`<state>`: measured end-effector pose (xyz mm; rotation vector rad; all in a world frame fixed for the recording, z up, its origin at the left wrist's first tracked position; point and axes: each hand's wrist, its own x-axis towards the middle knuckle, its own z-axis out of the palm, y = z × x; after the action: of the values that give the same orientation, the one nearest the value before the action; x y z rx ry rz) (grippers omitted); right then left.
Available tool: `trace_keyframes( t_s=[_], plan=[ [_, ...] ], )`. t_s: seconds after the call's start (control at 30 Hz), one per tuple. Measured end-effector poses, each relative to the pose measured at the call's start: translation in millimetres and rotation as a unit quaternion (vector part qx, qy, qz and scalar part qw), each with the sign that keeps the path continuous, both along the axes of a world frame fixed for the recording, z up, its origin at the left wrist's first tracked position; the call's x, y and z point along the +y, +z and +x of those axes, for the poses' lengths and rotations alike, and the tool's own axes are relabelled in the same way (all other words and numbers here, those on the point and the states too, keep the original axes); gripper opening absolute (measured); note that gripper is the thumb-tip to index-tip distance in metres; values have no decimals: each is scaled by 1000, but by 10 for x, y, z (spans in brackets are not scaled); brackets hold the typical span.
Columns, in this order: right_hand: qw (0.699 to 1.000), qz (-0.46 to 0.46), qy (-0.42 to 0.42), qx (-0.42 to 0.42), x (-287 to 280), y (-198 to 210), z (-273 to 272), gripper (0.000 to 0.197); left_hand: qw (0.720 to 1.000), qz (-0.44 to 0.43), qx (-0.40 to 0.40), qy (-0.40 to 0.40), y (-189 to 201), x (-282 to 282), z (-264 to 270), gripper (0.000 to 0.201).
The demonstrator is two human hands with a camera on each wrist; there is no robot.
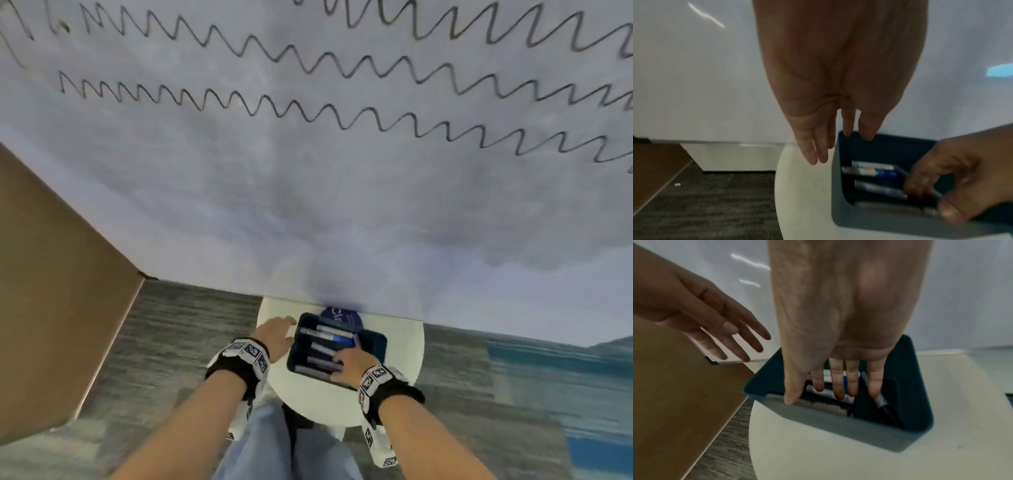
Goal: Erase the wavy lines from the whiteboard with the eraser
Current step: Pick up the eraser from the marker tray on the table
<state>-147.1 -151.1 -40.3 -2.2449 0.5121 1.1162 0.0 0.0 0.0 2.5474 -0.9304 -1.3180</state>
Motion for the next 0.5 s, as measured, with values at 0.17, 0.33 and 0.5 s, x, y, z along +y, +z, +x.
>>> trace_keyframes(
  t_s=[0.17,0.33,0.5],
  plan=[
    [994,74,-68,52,117,-345,-104,65,997,26,62,-26,-388,-8,-262,49],
    [991,98,-79,45,128,-517,-118,74,998,42,53,10,-575,-7,-274,45],
    [991,95,-92,8,128,-474,-80,62,998,38,48,16,-595,-18,-277,37]
  ],
)
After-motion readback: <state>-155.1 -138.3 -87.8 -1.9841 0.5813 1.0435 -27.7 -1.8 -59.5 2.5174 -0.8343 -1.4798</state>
